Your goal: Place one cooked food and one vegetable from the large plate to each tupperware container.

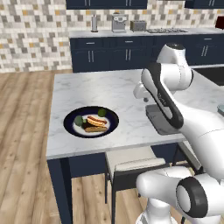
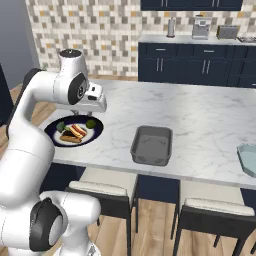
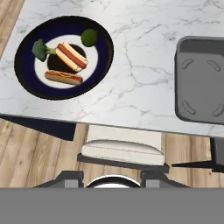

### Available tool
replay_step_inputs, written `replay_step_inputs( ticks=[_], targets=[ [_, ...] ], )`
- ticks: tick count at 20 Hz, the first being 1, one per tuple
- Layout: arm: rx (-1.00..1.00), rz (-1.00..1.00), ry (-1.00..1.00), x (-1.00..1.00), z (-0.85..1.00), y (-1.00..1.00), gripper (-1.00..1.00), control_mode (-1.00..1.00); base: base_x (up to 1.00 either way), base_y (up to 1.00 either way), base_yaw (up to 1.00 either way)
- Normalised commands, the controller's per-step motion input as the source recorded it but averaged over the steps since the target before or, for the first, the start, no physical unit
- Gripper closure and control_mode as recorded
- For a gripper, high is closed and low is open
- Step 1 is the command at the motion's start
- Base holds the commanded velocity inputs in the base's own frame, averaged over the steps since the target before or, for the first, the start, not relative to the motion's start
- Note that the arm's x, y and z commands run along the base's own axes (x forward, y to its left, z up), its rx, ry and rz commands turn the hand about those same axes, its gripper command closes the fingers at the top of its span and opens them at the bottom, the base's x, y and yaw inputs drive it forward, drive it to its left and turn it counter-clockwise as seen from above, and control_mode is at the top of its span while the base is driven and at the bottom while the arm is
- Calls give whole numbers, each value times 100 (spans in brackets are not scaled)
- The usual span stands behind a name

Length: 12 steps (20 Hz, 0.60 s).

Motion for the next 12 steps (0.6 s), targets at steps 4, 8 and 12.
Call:
replay_step_inputs(
  ticks=[4,8,12],
  targets=[
    [0,4,-7,-46,0,9,-100,-100,0,0,0],
    [-1,19,-8,-64,-18,67,-100,-100,0,0,0],
    [0,27,-7,1,-36,77,-100,-100,0,0,0]
  ],
)
